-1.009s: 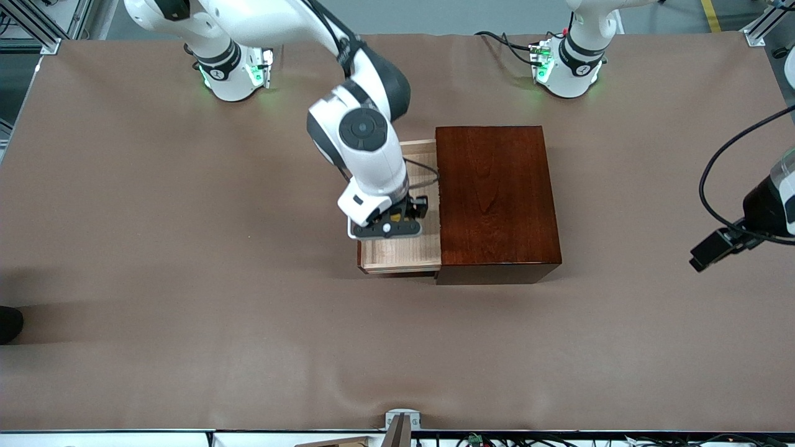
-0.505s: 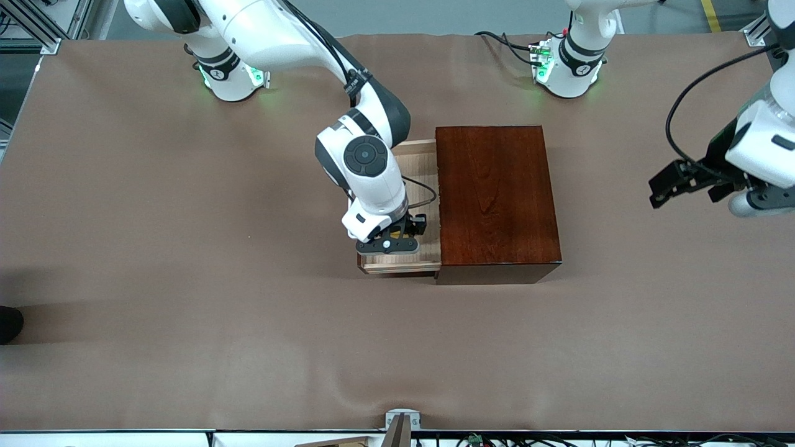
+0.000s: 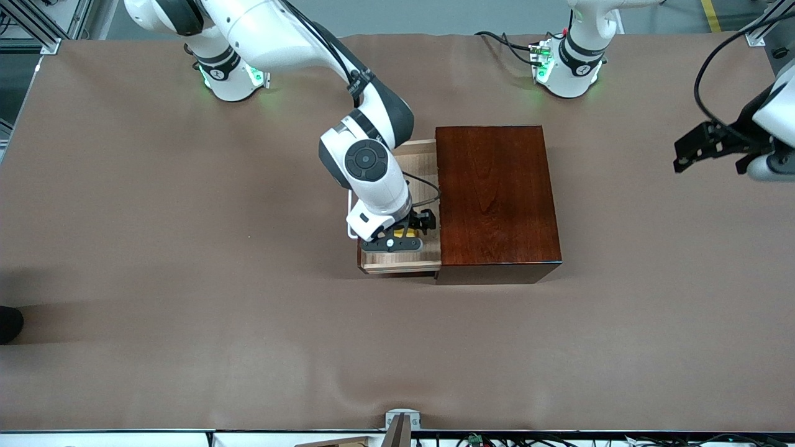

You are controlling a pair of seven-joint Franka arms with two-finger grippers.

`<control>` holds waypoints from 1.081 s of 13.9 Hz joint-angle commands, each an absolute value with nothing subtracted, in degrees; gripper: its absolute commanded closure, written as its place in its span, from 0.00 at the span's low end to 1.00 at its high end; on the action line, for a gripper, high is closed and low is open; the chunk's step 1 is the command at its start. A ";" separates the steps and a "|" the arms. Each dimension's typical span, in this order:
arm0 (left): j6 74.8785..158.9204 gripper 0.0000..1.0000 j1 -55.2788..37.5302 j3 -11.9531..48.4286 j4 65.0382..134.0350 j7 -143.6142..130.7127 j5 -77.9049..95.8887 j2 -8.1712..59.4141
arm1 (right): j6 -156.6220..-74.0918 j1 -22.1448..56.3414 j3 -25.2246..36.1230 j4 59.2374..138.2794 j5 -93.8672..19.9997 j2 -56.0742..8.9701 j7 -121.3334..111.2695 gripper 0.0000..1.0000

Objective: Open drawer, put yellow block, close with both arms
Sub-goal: 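Lower the cube into the drawer and open the right gripper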

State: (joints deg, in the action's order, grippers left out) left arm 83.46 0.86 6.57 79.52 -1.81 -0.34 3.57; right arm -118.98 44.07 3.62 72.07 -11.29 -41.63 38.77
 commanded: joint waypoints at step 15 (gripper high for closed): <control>81.74 0.00 -3.42 3.42 83.85 -8.48 2.20 1.31 | -84.90 9.86 4.04 87.44 -0.81 -3.70 8.35 0.00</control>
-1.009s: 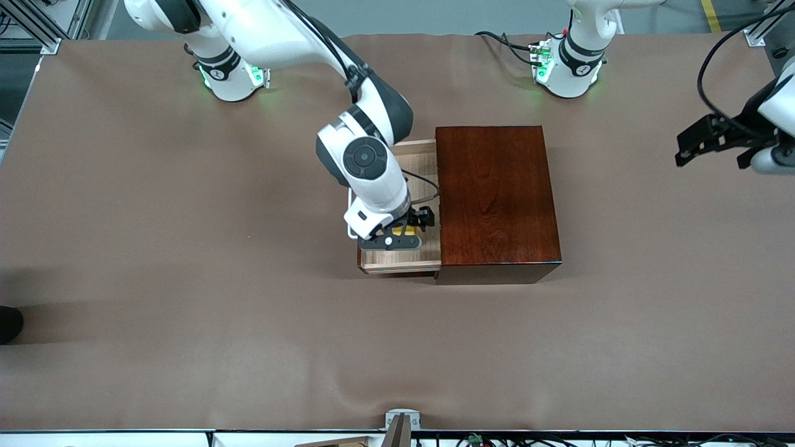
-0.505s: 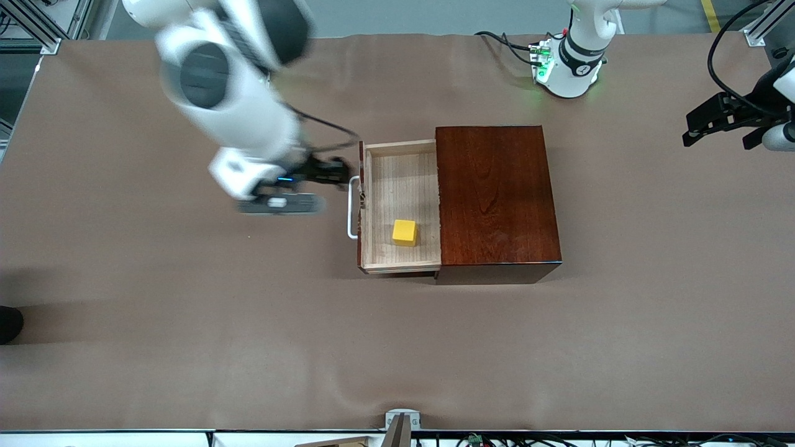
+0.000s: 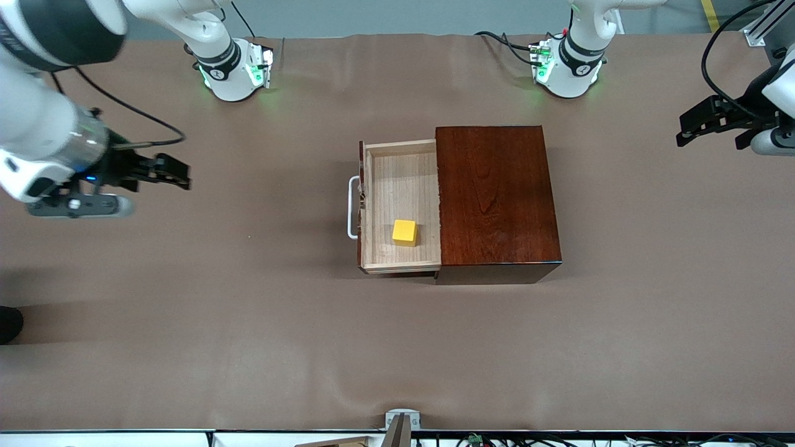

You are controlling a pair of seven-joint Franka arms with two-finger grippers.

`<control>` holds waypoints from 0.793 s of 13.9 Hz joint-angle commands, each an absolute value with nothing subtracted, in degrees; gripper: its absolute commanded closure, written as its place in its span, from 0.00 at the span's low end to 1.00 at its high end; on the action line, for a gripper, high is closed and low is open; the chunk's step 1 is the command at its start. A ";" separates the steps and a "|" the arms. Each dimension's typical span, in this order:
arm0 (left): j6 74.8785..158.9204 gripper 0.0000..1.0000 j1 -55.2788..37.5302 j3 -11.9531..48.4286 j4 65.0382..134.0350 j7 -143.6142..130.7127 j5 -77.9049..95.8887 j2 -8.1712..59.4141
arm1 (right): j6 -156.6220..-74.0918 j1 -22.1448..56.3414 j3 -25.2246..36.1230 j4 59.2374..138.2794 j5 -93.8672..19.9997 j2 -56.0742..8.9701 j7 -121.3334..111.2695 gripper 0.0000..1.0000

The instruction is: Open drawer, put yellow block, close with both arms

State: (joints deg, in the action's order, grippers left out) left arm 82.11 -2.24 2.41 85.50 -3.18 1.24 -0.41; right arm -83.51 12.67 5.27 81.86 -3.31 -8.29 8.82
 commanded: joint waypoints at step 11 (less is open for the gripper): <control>90.60 0.00 -20.28 11.95 78.40 -59.88 2.02 20.28 | -85.34 1.49 4.04 87.28 1.76 -3.60 -0.53 0.00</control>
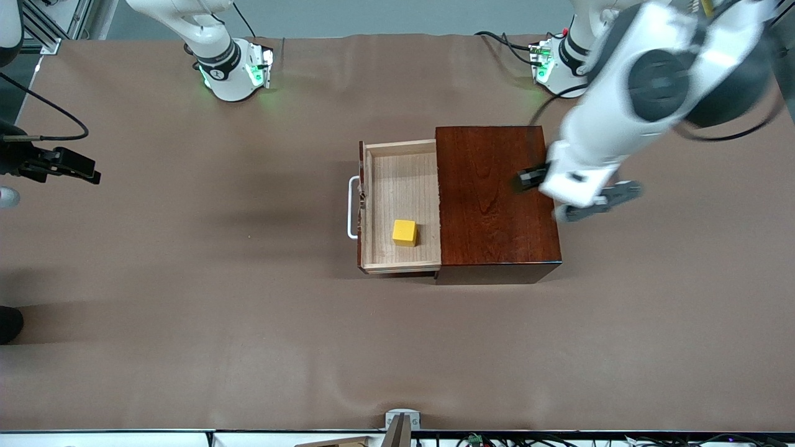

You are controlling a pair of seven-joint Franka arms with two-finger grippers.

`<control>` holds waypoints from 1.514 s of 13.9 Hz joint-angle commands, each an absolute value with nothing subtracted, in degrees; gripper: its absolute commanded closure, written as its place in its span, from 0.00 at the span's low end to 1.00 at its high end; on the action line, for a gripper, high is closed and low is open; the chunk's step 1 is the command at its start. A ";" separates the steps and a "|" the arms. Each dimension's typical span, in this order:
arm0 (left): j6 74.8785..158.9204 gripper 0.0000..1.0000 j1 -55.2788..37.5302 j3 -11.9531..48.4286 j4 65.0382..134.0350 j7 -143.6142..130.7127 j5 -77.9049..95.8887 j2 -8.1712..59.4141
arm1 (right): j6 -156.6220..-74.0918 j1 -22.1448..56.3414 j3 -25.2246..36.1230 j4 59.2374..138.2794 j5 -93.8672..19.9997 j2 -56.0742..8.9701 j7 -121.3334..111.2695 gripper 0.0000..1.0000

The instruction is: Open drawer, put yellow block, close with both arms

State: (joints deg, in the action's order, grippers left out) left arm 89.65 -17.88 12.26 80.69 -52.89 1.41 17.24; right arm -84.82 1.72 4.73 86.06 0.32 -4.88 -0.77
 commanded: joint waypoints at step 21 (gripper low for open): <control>131.04 0.00 -52.47 2.29 72.60 -149.85 1.58 42.71 | -86.13 1.14 4.04 87.01 1.67 -3.95 -0.53 0.00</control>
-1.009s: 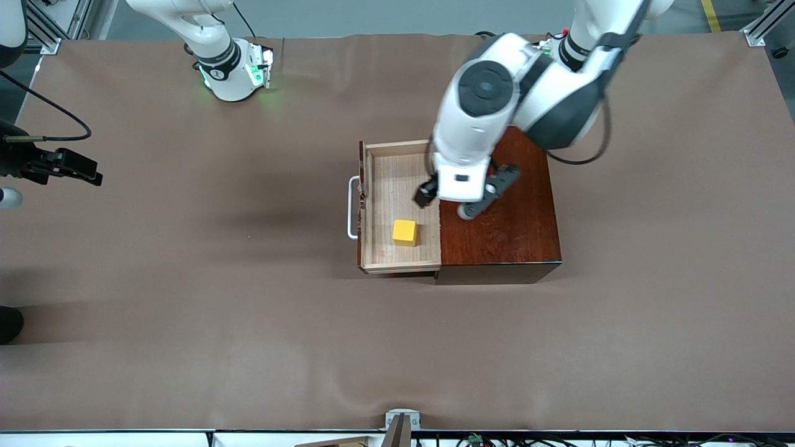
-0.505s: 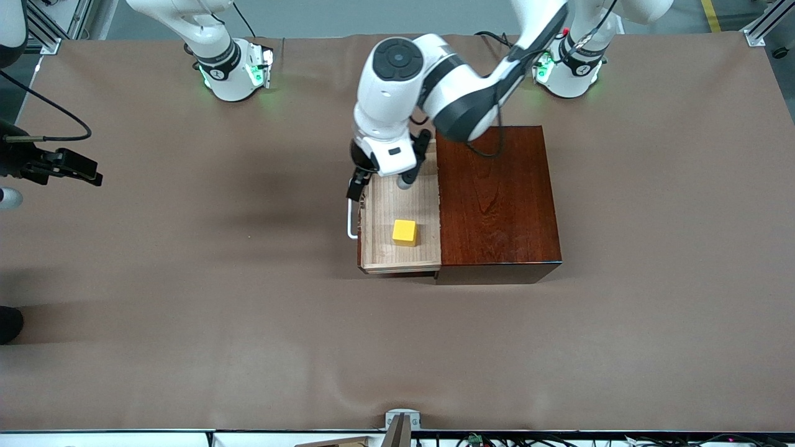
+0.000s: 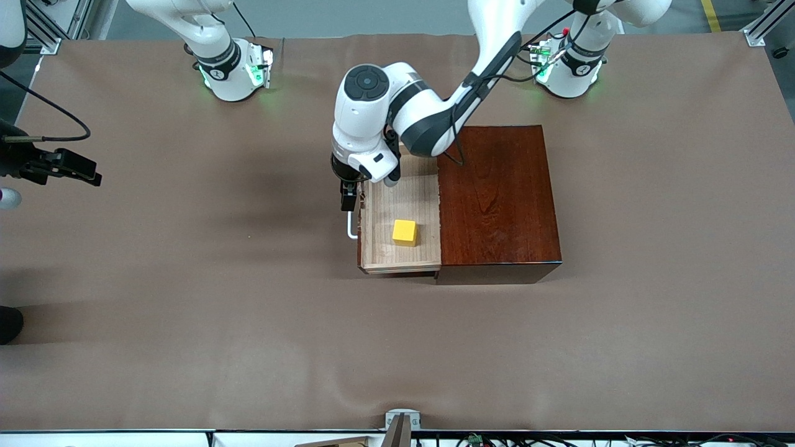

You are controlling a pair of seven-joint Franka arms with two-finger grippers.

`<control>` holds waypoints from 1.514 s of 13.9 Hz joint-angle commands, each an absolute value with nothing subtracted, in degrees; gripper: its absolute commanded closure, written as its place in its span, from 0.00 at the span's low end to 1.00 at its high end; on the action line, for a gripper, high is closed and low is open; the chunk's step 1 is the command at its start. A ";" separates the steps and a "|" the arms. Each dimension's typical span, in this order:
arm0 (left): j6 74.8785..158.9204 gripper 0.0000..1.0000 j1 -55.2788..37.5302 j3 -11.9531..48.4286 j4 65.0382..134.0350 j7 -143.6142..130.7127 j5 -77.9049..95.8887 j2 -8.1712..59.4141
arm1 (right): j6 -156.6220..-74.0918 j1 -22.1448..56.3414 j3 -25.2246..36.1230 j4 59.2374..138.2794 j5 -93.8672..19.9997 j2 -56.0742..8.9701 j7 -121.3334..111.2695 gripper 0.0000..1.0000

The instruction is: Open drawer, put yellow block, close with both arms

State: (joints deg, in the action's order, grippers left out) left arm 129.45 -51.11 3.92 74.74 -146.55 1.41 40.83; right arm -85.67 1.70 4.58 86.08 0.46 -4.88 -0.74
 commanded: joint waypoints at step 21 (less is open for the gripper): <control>119.89 0.00 -52.82 -4.04 72.69 -141.06 -2.46 42.37 | -86.04 0.79 4.04 87.28 1.67 -3.87 -0.53 0.00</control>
State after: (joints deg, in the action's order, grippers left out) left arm 124.32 -53.11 -0.52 72.57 -143.42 -0.89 44.09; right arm -85.66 1.62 4.73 86.22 0.56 -4.88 -0.72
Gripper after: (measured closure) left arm 0.000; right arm 0.000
